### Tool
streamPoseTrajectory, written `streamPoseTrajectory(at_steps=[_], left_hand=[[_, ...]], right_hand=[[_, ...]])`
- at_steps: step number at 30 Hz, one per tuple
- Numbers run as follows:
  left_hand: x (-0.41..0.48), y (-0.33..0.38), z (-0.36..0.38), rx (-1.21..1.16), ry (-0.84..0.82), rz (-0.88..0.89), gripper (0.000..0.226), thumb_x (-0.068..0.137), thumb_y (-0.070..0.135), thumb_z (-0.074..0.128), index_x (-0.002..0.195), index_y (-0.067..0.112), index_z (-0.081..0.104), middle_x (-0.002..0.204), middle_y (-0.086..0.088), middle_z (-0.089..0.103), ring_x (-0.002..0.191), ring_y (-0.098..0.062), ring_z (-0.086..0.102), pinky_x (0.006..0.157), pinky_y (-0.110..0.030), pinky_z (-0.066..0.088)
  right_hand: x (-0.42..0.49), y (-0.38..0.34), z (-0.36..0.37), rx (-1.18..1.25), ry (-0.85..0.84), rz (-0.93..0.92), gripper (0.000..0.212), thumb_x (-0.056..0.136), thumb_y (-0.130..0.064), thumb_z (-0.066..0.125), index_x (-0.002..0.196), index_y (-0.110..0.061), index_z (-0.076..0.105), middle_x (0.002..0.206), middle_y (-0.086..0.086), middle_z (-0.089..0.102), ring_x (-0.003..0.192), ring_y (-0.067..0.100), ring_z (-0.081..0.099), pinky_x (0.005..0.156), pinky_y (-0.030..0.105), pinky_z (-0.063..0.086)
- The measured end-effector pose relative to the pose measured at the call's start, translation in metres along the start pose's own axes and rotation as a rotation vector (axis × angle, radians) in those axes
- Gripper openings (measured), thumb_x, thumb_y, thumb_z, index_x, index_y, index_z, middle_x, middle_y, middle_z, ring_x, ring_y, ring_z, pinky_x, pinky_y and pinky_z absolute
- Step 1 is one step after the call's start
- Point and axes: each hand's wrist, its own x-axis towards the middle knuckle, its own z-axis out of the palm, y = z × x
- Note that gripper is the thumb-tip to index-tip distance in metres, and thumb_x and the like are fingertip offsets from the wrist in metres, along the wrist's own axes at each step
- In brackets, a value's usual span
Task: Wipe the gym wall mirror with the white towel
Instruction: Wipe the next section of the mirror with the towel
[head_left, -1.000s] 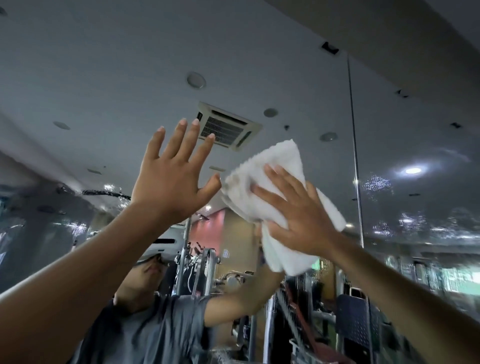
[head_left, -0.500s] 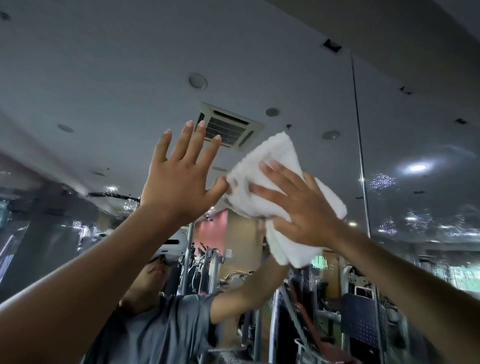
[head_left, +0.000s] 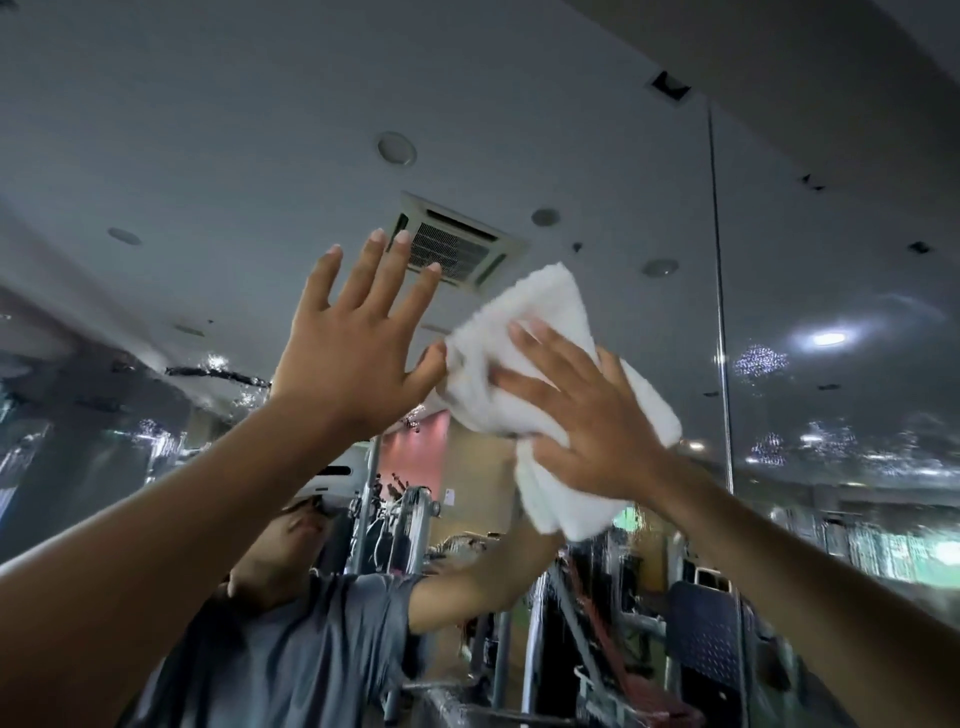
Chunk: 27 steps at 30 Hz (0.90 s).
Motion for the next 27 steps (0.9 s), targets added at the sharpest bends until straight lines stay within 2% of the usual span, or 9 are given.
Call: streamPoseTrajectory(at_steps=[2, 6, 8, 10, 12, 16, 18, 23, 27], left_hand=[[-0.009, 0.005, 0.002, 0.0, 0.007, 0.005, 0.077, 0.094, 0.056, 0.006, 0.161, 0.019, 0.013, 0.167, -0.016, 0.005, 0.155, -0.03, 0.001, 0.124, -0.052, 0.004], [-0.02, 0.011, 0.004, 0.009, 0.023, -0.015, 0.073, 0.096, 0.054, 0.009, 0.16, 0.019, 0.014, 0.166, -0.018, 0.008, 0.155, -0.032, 0.006, 0.123, -0.052, 0.004], [-0.022, 0.009, 0.004, 0.007, 0.018, -0.003, 0.073, 0.096, 0.054, 0.011, 0.16, 0.019, 0.017, 0.166, -0.017, 0.01, 0.155, -0.031, 0.007, 0.123, -0.053, 0.006], [-0.024, 0.007, 0.003, 0.004, 0.003, 0.004, 0.074, 0.096, 0.056, 0.011, 0.16, 0.02, 0.018, 0.167, -0.016, 0.01, 0.155, -0.031, 0.008, 0.123, -0.052, 0.007], [-0.024, 0.006, 0.003, 0.006, -0.007, 0.005, 0.075, 0.095, 0.057, 0.008, 0.16, 0.021, 0.016, 0.167, -0.015, 0.008, 0.155, -0.029, 0.005, 0.123, -0.051, 0.006], [-0.039, 0.01, 0.004, 0.01, 0.02, 0.016, 0.073, 0.098, 0.057, 0.011, 0.16, 0.019, 0.019, 0.166, -0.017, 0.012, 0.154, -0.031, 0.009, 0.122, -0.054, 0.009], [-0.055, 0.014, 0.007, 0.0, 0.04, 0.041, 0.072, 0.099, 0.056, 0.013, 0.159, 0.017, 0.024, 0.165, -0.019, 0.016, 0.153, -0.035, 0.014, 0.121, -0.057, 0.014], [-0.061, 0.014, 0.005, 0.009, 0.015, 0.057, 0.075, 0.099, 0.059, 0.006, 0.158, 0.016, 0.026, 0.164, -0.02, 0.017, 0.153, -0.036, 0.015, 0.121, -0.058, 0.015], [-0.061, 0.014, 0.004, 0.003, 0.008, 0.047, 0.079, 0.099, 0.062, -0.002, 0.158, 0.018, 0.025, 0.165, -0.019, 0.017, 0.153, -0.035, 0.014, 0.122, -0.057, 0.014]], right_hand=[[-0.016, 0.031, -0.006, -0.028, -0.012, 0.024, 0.068, 0.081, -0.041, 0.044, 0.148, -0.039, 0.033, 0.164, 0.002, 0.023, 0.15, 0.024, 0.023, 0.103, 0.063, 0.033], [0.023, 0.04, -0.008, 0.068, 0.122, 0.648, 0.066, 0.088, -0.047, 0.035, 0.152, -0.037, 0.033, 0.166, -0.002, 0.019, 0.151, 0.021, 0.016, 0.112, 0.061, 0.025], [0.048, 0.016, -0.003, 0.045, 0.144, 0.804, 0.062, 0.095, -0.045, 0.038, 0.155, -0.037, 0.026, 0.167, -0.002, 0.013, 0.152, 0.021, 0.011, 0.114, 0.06, 0.019], [0.047, -0.012, 0.002, 0.014, 0.12, 0.701, 0.062, 0.097, -0.048, 0.036, 0.157, -0.038, 0.022, 0.168, -0.002, 0.009, 0.153, 0.021, 0.009, 0.114, 0.058, 0.017], [0.024, -0.031, 0.004, 0.002, 0.075, 0.477, 0.065, 0.093, -0.054, 0.031, 0.156, -0.04, 0.022, 0.168, -0.004, 0.008, 0.153, 0.019, 0.008, 0.112, 0.057, 0.018], [-0.031, -0.011, 0.007, 0.003, 0.004, 0.118, 0.068, 0.084, -0.046, 0.042, 0.151, -0.039, 0.029, 0.166, 0.0, 0.019, 0.151, 0.02, 0.017, 0.106, 0.065, 0.03], [-0.028, 0.011, 0.002, 0.012, 0.027, 0.181, 0.066, 0.085, -0.045, 0.042, 0.15, -0.04, 0.03, 0.165, 0.0, 0.022, 0.149, 0.021, 0.021, 0.103, 0.068, 0.032], [0.035, -0.007, 0.001, 0.051, 0.143, 0.744, 0.066, 0.09, -0.054, 0.03, 0.155, -0.04, 0.026, 0.167, -0.004, 0.013, 0.152, 0.02, 0.011, 0.114, 0.06, 0.018], [0.012, -0.051, 0.011, 0.031, 0.081, 0.51, 0.068, 0.091, -0.058, 0.028, 0.156, -0.041, 0.021, 0.168, -0.005, 0.008, 0.154, 0.019, 0.008, 0.113, 0.062, 0.024]])
